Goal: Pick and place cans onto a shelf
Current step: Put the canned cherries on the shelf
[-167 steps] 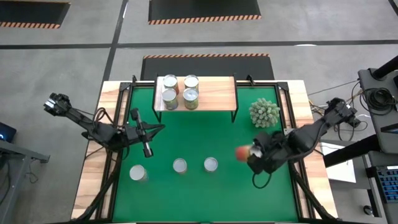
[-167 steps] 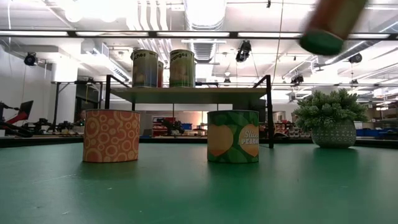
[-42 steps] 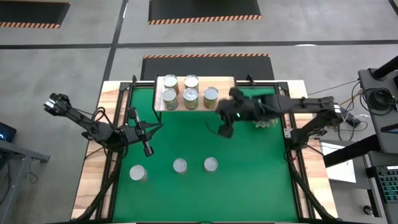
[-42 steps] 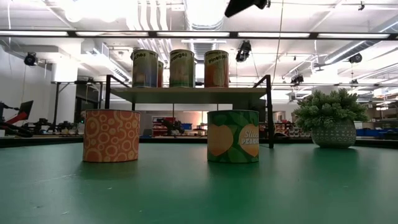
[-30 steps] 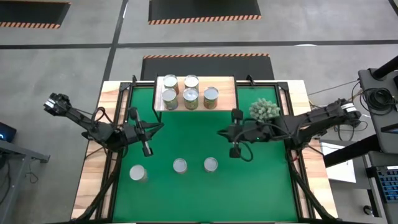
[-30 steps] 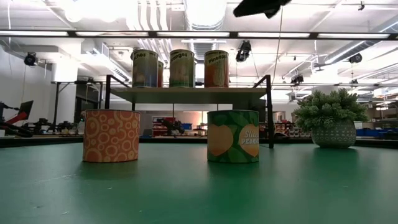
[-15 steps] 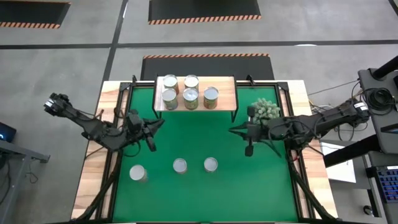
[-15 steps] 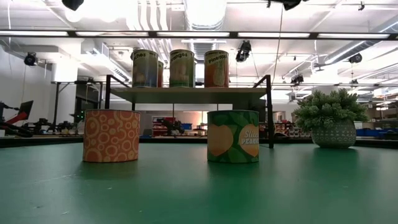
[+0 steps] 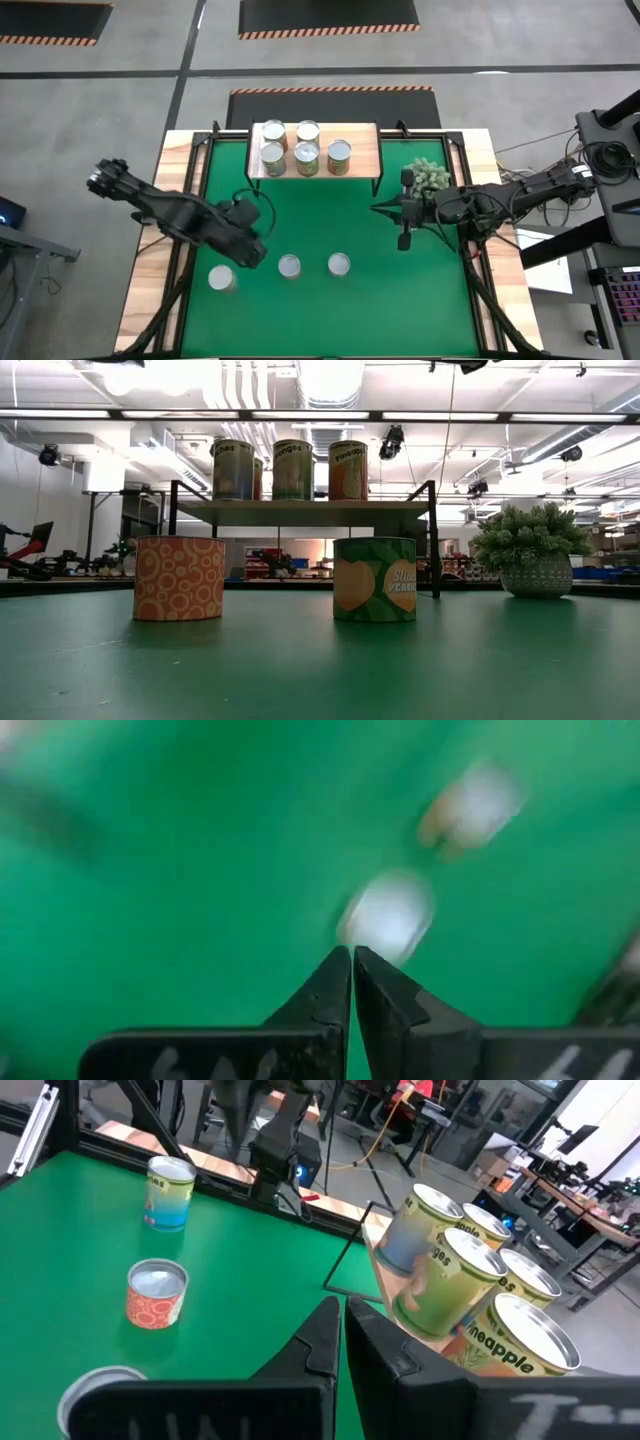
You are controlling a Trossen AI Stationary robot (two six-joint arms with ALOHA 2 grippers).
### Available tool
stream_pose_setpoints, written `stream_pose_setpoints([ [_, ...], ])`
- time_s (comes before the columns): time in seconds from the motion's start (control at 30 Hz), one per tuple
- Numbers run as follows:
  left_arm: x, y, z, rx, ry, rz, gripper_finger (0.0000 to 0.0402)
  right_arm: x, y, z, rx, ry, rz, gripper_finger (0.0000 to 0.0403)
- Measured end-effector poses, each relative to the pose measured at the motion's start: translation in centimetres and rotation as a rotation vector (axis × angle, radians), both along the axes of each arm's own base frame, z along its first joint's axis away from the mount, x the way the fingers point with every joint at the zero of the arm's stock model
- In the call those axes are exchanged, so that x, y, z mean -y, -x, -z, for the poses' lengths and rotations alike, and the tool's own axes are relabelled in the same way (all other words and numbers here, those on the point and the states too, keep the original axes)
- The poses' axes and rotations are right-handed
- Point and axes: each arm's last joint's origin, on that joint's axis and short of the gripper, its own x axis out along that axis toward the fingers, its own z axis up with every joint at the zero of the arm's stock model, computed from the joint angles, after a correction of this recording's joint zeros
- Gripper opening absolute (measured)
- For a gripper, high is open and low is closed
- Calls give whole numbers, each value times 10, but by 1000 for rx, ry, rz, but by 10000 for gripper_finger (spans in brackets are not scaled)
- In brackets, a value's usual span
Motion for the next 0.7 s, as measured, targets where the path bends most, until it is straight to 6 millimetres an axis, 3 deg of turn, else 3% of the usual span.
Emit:
stream_pose_setpoints([
  [0.1,8,2,20,-285,174,-67,0,0,0,2,-14,13,-2,9],
  [0.17,20,0,35,-358,273,-74,0,0,1,3,-30,27,-5,9],
  [0.3,40,-3,57,-356,354,-104,0,0,1,5,-50,40,-7,9],
  [0.43,49,10,71,-429,355,-173,0,0,1,5,-50,49,-9,9],
  [0.7,54,31,87,-477,324,-269,18,0,1,4,-44,61,-12,9],
])
